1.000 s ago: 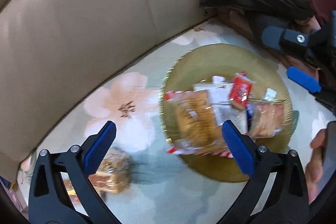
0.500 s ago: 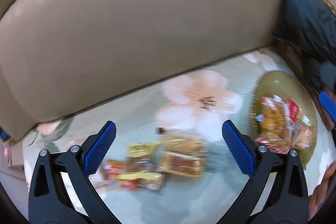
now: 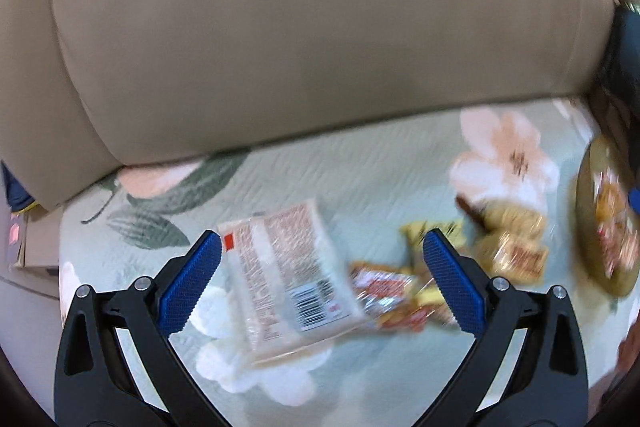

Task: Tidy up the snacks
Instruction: 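Move both open tools back toward the snack pile, then grasp another white bread packet with the left tool while the right tool grasps a clear cracker bag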

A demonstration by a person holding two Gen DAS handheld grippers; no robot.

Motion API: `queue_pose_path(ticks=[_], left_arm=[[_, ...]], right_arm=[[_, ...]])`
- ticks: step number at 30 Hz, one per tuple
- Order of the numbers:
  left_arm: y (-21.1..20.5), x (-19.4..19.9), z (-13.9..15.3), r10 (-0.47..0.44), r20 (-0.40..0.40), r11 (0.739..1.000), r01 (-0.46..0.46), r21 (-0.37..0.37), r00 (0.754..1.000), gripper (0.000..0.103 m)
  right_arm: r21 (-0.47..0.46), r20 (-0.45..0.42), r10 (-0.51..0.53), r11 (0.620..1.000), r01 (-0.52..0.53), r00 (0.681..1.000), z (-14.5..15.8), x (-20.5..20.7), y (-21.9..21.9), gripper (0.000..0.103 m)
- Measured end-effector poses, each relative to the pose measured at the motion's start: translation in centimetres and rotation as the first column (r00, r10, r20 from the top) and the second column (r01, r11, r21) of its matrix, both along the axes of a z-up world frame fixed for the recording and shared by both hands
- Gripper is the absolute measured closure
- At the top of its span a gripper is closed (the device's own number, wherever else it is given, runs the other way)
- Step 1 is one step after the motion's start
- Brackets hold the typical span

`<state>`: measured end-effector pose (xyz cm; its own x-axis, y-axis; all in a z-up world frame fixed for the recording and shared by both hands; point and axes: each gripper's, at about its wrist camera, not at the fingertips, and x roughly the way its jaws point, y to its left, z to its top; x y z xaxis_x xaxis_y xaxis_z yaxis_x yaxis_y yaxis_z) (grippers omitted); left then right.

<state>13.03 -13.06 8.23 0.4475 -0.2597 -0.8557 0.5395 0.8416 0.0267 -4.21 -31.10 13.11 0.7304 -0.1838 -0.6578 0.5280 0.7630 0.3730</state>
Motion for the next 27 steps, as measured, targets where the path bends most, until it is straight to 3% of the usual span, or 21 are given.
queue_pose_path(ticks=[3,7,12,17,19,23,27], left_arm=[[1.7,0.7,-1.8,0.001,-0.012,1.000,-0.001,0.015,1.000,0.003],[2.5,2.4,-4.0,0.025,-0.110,1.000,-0.025,-0.004,0.994,0.003],[3.5,3.2,-6.3,0.038,-0.256,0.997,-0.054,-0.055,0.966,0.003],[5.2,3.9,-8.2,0.123,-0.351,0.982,-0.164,-0.089,0.928,0.003],[5.5,3.9,-8.3,0.131,-0.366,0.979,-0.179,-0.101,0.921,0.003],[4.6,3.8,-8.5,0.101,-0.342,0.988,-0.136,-0.078,0.934,0.003],[3.8,3.6,-9.5,0.094,-0.331,0.994,-0.109,-0.028,0.939,0.003]], right_arm=[[0.014,-0.018,0.008,1.000,-0.008,1.000,-0.3,1.3,0.4,0.005],[-0.037,-0.060,0.027,0.999,-0.029,0.998,0.0,3.5,1.7,0.005],[-0.044,-0.179,0.094,0.994,-0.104,0.979,-2.9,7.4,2.8,0.005],[-0.070,-0.280,0.053,0.995,-0.076,0.959,-6.4,9.1,2.0,0.005],[-0.047,-0.283,0.045,0.997,-0.061,0.958,-7.3,8.7,1.3,0.005],[0.028,-0.276,0.056,0.998,-0.050,0.960,-8.5,8.2,0.4,0.005],[0.119,-0.343,0.093,0.991,-0.055,0.935,-10.8,8.8,0.1,0.005]])
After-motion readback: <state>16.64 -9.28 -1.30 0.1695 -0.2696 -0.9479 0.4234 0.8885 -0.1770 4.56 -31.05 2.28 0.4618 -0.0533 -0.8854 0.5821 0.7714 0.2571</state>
